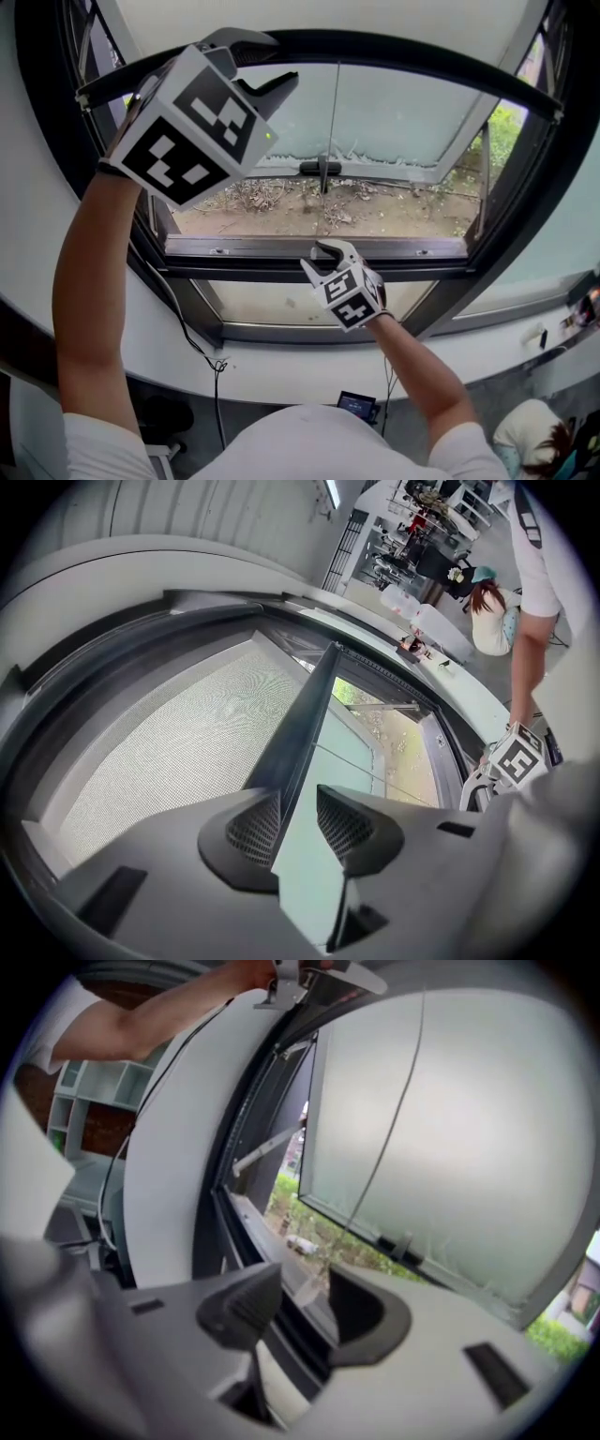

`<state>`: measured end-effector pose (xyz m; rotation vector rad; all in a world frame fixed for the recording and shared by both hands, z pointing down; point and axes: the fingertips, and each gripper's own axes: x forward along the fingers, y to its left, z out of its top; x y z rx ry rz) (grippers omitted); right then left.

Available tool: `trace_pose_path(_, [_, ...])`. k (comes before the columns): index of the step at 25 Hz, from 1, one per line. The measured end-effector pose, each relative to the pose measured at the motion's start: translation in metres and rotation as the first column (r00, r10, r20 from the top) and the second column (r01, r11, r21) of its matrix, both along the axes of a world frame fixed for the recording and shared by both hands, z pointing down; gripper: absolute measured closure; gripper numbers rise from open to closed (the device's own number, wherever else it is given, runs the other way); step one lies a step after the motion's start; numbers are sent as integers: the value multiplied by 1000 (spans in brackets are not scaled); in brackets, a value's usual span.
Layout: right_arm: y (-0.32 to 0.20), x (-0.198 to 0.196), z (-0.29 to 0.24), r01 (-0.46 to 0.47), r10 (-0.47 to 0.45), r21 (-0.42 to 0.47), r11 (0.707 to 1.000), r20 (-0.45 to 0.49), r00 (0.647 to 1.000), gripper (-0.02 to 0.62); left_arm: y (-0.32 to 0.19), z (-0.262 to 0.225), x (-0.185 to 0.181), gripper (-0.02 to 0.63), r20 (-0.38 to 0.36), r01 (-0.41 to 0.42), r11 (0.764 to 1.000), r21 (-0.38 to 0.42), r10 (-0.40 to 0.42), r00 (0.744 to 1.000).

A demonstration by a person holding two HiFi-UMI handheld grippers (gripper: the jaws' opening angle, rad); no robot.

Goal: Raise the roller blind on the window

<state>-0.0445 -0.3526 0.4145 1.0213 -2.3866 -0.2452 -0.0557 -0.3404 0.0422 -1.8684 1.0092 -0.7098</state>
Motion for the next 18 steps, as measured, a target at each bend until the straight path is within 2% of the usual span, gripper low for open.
trace_pose_path(3, [-10, -3, -1, -19, 22, -43, 999, 57, 998, 433, 0, 0, 1, 471, -6, -5, 1000, 0, 5, 1000])
trace_pose_path(6, [-18, -3, -4, -39, 44, -59, 997, 87, 995, 484, 0, 0, 1, 471, -10, -8, 1000, 1, 8, 1000])
trace_pose_path(8, [-21, -2, -3, -47, 53, -62, 997, 87, 995, 508, 1, -1, 1, 471, -11, -8, 1000, 3, 8, 1000])
trace_pose_path(18, [-19, -1, 3, -48, 50, -43, 998, 44, 998, 528, 1, -1, 0, 471, -23, -12, 1000, 7, 12, 1000])
